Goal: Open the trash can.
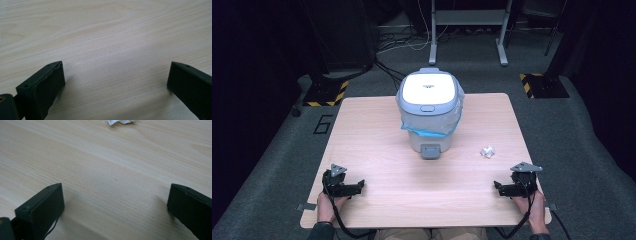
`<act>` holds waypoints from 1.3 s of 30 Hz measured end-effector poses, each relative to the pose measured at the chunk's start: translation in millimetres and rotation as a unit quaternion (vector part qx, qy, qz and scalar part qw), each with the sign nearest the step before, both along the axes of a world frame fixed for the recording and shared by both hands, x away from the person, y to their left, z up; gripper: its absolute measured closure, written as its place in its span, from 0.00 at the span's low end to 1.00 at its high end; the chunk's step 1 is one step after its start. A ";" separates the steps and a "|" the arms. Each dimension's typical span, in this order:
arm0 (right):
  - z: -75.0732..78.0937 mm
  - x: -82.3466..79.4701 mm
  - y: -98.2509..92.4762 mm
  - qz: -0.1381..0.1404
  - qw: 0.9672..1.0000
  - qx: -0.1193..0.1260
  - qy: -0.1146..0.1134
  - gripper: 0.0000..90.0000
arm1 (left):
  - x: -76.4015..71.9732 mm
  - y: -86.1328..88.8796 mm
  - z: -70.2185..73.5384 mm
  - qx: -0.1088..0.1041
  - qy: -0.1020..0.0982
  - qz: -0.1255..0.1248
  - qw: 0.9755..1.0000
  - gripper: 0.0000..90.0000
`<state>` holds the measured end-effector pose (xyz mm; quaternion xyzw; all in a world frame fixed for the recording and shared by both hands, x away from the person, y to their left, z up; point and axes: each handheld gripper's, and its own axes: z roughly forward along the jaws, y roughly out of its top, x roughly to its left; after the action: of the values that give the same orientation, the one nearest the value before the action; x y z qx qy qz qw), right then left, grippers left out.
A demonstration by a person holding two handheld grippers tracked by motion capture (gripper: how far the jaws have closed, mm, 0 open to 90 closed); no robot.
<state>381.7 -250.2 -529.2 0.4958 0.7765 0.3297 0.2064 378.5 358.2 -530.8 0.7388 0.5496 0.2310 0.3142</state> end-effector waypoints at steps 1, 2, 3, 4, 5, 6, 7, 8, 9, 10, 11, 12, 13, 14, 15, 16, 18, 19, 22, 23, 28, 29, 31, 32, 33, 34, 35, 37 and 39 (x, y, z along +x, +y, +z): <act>-0.1 0.1 -0.1 -0.001 1.000 -0.002 -0.001 0.00 | -0.1 0.0 0.4 -0.002 0.001 0.001 1.000 0.02; 0.0 0.0 0.0 0.000 1.000 0.000 0.000 0.00 | 0.1 0.1 0.5 -0.004 0.002 -0.001 1.000 0.02; 0.0 0.0 0.0 0.000 1.000 0.000 0.000 0.00 | -0.1 0.5 1.8 -0.004 0.007 -0.005 1.000 0.02; 0.0 0.1 -0.3 0.002 1.000 -0.002 0.000 0.00 | 0.5 -0.2 1.8 -0.009 0.003 -0.004 1.000 0.03; 0.0 0.1 -0.3 0.002 1.000 -0.002 0.000 0.00 | 0.9 -0.3 3.1 -0.009 0.005 -0.006 1.000 0.03; 0.0 0.1 -0.2 0.001 1.000 -0.002 0.000 0.00 | 1.2 -0.8 4.0 -0.009 0.006 -0.007 1.000 0.03; 0.0 0.1 -0.2 0.001 1.000 -0.002 0.000 0.00 | 2.1 -1.7 5.3 -0.010 0.005 -0.009 1.000 0.03; 0.0 0.1 -0.2 0.001 1.000 -0.001 0.000 0.00 | 2.4 -2.6 6.6 -0.012 0.004 -0.008 1.000 0.03; 0.0 0.1 -0.2 0.001 1.000 -0.002 0.000 0.00 | 2.8 -3.5 8.2 -0.013 0.004 -0.010 1.000 0.04; 0.0 0.2 -0.2 0.001 1.000 -0.002 0.000 0.00 | 3.3 -4.6 9.6 -0.016 0.001 -0.011 1.000 0.04; 0.0 0.2 -0.2 0.001 1.000 -0.001 0.000 0.00 | 3.8 -5.3 11.4 -0.017 0.001 -0.015 1.000 0.04; 0.0 0.2 -0.1 0.001 1.000 -0.002 0.000 0.00 | 4.5 -6.6 13.1 -0.019 0.002 -0.016 1.000 0.05; -0.1 0.5 -0.3 0.003 1.000 -0.002 -0.001 0.00 | 5.7 -7.8 14.3 -0.021 -0.001 -0.018 1.000 0.05; -0.2 0.7 -0.4 0.003 1.000 -0.003 -0.001 0.00 | 6.8 -9.8 16.4 -0.023 -0.002 -0.021 1.000 0.05; -0.1 0.7 -0.4 0.003 1.000 -0.003 -0.001 0.00 | 7.8 -11.3 18.1 -0.023 -0.002 -0.026 0.999 0.05; -0.2 0.7 -0.4 0.003 1.000 -0.004 -0.001 0.00 | 8.3 -12.8 19.2 -0.024 -0.003 -0.028 0.999 0.05; -0.1 0.6 -0.2 0.003 1.000 -0.002 -0.001 0.00 | 9.7 -16.3 22.7 -0.020 -0.002 -0.034 0.999 0.05; -0.1 0.6 -0.2 0.003 1.000 -0.002 -0.001 0.00 | 10.8 -18.0 24.2 -0.020 -0.002 -0.039 0.999 0.06; -0.1 0.5 -0.2 0.002 1.000 -0.002 -0.001 0.00 | 14.9 -23.9 29.9 -0.016 -0.003 -0.049 0.999 0.06; -0.1 0.5 -0.2 0.002 1.000 -0.002 -0.001 0.00 | 14.9 -23.9 29.9 -0.016 -0.003 -0.049 0.999 0.06; -0.2 0.4 -0.2 0.003 1.000 -0.002 -0.002 0.00 | 22.6 -38.2 41.1 -0.015 -0.011 -0.068 0.998 0.07; -0.2 0.4 -0.2 0.003 1.000 -0.003 -0.002 0.00 | 23.9 -40.7 42.2 -0.014 -0.012 -0.070 0.997 0.07; -0.2 0.4 -0.2 0.003 1.000 -0.003 -0.002 0.00 | 26.5 -44.9 44.5 -0.014 -0.009 -0.079 0.997 0.07; -0.2 0.4 -0.2 0.003 1.000 -0.002 -0.002 0.00 | 28.0 -47.0 45.4 -0.014 -0.010 -0.083 0.996 0.07; -0.2 0.4 -0.2 0.003 1.000 -0.002 -0.002 0.00 | 29.0 -49.3 46.3 -0.016 -0.010 -0.085 0.996 0.07; -0.2 0.4 -0.2 0.003 1.000 -0.002 -0.002 0.00 | 30.3 -51.4 47.4 -0.016 -0.011 -0.087 0.996 0.07; -0.2 0.4 -0.2 0.003 1.000 -0.003 -0.002 0.00 | 31.6 -53.3 48.6 -0.015 -0.011 -0.090 0.996 0.07; -0.2 0.4 -0.2 0.003 1.000 -0.003 -0.002 0.00 | 33.9 -57.5 50.4 -0.015 -0.012 -0.095 0.995 0.07; -0.2 0.4 -0.2 0.003 1.000 -0.002 -0.002 0.00 | 36.7 -61.8 52.5 -0.013 -0.013 -0.101 0.995 0.07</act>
<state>382.1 -250.5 -529.4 0.4928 0.7782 0.3292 0.2079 415.2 296.4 -478.3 0.7834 0.4708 0.2003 0.3529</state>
